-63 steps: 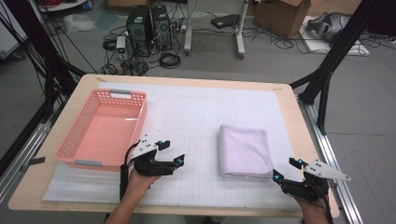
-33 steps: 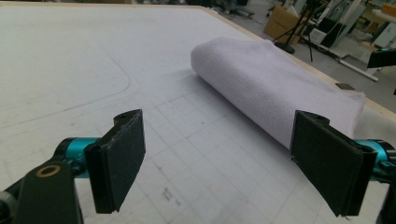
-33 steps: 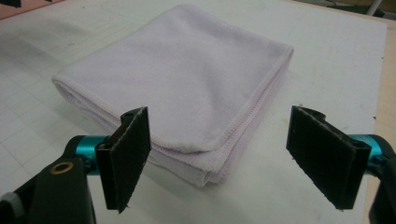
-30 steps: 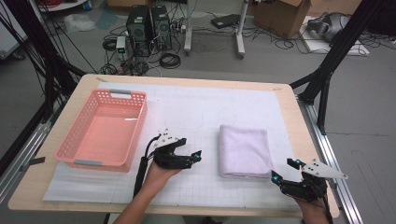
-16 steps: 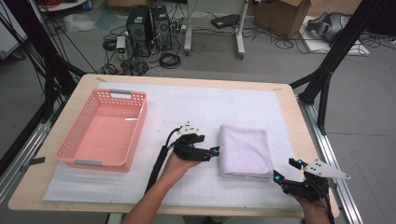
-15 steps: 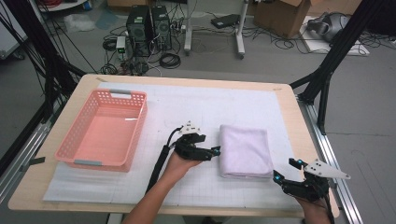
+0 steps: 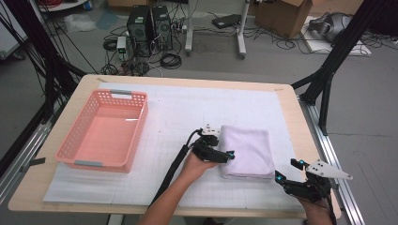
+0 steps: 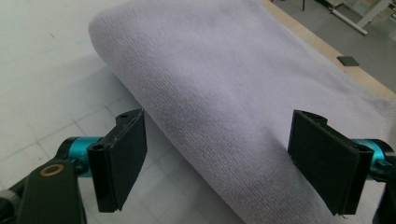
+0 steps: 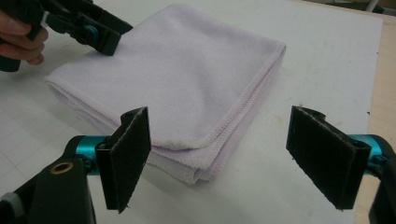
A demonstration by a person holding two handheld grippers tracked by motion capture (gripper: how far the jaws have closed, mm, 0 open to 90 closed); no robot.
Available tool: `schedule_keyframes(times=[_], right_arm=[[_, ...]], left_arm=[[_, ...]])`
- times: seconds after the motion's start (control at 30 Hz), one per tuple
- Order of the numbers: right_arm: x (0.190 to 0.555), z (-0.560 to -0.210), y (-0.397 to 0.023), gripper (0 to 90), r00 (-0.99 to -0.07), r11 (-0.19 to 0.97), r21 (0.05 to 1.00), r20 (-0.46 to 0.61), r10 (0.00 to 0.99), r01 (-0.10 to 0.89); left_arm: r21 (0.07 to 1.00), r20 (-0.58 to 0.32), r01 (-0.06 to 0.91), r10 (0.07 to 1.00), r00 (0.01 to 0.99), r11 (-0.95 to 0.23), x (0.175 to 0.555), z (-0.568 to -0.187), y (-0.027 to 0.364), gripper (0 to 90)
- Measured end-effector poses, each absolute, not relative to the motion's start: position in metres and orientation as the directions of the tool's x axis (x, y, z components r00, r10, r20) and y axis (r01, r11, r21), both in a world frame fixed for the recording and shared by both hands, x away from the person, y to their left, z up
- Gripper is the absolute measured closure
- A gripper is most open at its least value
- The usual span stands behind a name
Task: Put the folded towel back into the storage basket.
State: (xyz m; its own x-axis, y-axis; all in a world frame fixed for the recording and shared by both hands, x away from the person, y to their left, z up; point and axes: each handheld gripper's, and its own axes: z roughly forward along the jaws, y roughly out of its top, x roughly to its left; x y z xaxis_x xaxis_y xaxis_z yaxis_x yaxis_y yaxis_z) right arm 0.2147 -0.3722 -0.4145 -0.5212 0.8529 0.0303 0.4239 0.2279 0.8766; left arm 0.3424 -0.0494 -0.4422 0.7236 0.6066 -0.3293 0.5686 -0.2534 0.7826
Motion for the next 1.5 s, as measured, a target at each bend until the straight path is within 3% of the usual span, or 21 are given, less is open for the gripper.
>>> schedule_keyframes(times=[0.43, 0.9, 1.5], right_arm=[[0.217, -0.415, -0.373, 20.7, -0.52, 0.223, 0.877, 0.037, 0.853, 0.427], [0.216, -0.415, -0.373, 20.8, -0.519, 0.219, 0.876, 0.04, 0.854, 0.429], [0.216, -0.415, -0.376, 20.8, -0.514, 0.208, 0.881, 0.044, 0.857, 0.424]], left_arm=[[0.751, -0.319, 0.594, 0.629, 0.708, -0.288, 0.344, -0.45, -0.066, 21.7], [0.769, -0.328, 0.576, 0.604, 0.727, -0.276, 0.337, -0.45, -0.068, 63.8], [0.858, -0.329, 0.477, 0.511, 0.794, -0.188, 0.329, -0.439, -0.047, 70.3]])
